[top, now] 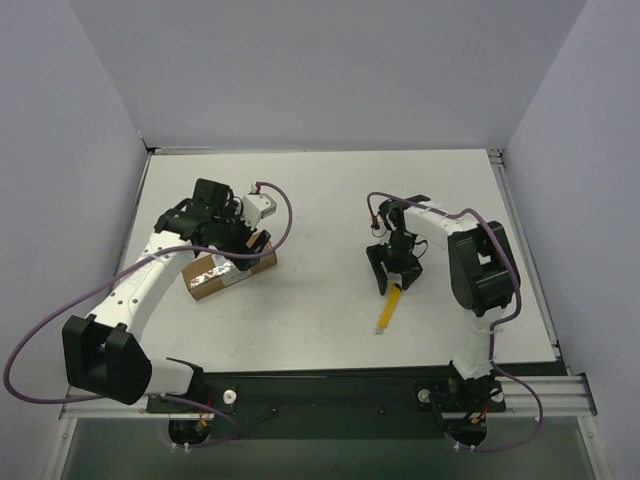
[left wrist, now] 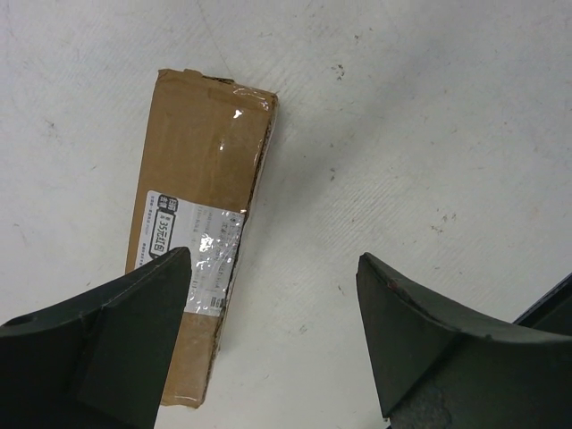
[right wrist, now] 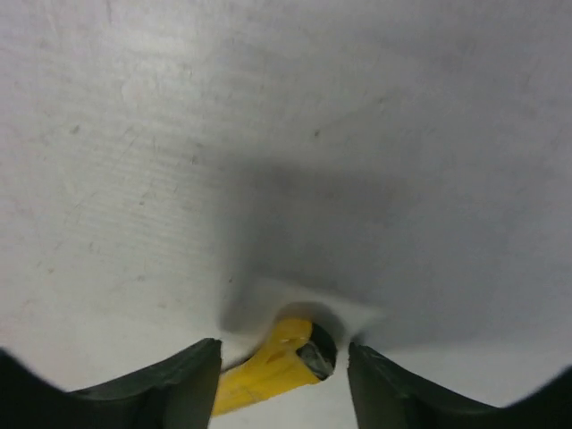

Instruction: Unpack the express box

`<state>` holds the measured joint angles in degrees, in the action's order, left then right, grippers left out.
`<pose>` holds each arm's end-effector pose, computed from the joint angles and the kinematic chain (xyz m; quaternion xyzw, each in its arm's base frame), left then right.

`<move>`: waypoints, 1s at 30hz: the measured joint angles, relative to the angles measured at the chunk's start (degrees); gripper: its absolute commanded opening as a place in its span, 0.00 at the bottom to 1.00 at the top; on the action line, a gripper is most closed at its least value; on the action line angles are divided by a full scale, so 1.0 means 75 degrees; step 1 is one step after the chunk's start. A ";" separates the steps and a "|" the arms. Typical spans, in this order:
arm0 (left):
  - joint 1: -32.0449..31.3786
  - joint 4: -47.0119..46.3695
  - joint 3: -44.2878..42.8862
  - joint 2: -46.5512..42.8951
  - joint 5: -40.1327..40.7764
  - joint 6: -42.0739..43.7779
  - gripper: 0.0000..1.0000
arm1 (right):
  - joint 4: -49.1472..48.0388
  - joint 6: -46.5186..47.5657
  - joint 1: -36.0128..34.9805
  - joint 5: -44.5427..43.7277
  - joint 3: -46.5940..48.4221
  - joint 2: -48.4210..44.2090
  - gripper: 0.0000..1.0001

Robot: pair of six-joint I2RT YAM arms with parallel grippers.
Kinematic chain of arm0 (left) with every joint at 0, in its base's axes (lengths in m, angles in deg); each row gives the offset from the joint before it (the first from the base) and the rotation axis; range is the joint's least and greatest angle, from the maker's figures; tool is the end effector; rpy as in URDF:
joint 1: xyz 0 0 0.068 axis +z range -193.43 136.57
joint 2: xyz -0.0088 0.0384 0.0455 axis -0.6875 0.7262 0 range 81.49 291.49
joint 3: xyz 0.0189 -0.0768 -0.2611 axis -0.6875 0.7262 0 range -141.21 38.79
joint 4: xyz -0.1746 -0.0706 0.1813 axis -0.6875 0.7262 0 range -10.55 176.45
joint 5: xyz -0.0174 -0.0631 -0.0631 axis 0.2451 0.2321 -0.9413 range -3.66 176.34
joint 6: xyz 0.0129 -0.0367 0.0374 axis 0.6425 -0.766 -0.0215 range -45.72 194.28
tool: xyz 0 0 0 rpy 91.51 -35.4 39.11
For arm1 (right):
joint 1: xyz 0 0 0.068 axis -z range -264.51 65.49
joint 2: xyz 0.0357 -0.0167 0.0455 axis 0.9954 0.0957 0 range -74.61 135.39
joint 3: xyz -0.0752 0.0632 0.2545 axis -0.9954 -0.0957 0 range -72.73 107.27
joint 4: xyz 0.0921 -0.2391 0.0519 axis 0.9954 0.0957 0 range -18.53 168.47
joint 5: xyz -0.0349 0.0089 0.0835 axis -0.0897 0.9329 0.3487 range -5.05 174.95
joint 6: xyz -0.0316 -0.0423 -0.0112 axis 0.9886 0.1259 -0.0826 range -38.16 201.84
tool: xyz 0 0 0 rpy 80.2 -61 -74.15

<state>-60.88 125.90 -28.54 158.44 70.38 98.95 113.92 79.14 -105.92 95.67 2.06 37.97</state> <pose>0.2569 -0.0909 0.2990 0.3781 0.8694 -0.1143 0.2967 0.3422 0.1414 0.1471 -0.1691 0.9775 0.1087 0.0634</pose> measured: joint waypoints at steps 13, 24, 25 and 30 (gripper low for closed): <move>-0.0067 -0.0026 -0.0178 0.0280 -0.0213 -0.0003 0.84 | 0.0726 0.6814 0.1198 0.2521 -0.0460 -0.2757 0.75; -0.0294 -0.0047 -0.0166 0.0204 -0.0306 -0.0058 0.84 | 0.0149 1.0943 0.0134 0.2352 -0.2841 -0.3593 0.64; -0.0332 -0.0050 -0.0154 0.0181 -0.0306 -0.0055 0.84 | -0.0082 1.1045 0.0073 0.2291 -0.3031 -0.3622 0.64; -0.0411 -0.0044 -0.0082 0.0114 -0.0309 -0.0058 0.84 | -0.1035 1.1229 -0.0262 0.2005 -0.3614 -0.3637 0.59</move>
<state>-63.97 125.57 -29.15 159.29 68.06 98.51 106.17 163.35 -107.88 110.70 -25.05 10.69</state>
